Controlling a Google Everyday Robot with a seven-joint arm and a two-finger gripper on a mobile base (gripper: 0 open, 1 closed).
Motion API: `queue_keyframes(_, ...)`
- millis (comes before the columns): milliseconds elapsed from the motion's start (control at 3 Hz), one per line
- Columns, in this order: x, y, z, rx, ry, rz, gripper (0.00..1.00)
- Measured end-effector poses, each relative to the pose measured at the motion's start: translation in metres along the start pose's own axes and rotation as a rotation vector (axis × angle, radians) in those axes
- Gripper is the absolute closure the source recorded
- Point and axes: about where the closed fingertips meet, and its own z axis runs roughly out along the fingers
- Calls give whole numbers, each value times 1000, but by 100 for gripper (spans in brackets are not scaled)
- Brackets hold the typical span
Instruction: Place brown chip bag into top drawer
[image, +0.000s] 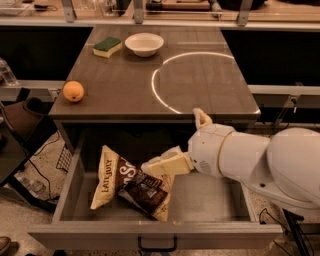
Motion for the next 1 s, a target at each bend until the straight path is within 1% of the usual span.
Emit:
queue_keyframes(333, -47, -20, -28, 119, -134, 6, 0)
queue_keyframes(667, -68, -52, -66, 265, -226, 48, 0)
queue_keyframes(1000, -67, -93, -123, 467, -255, 89, 0)
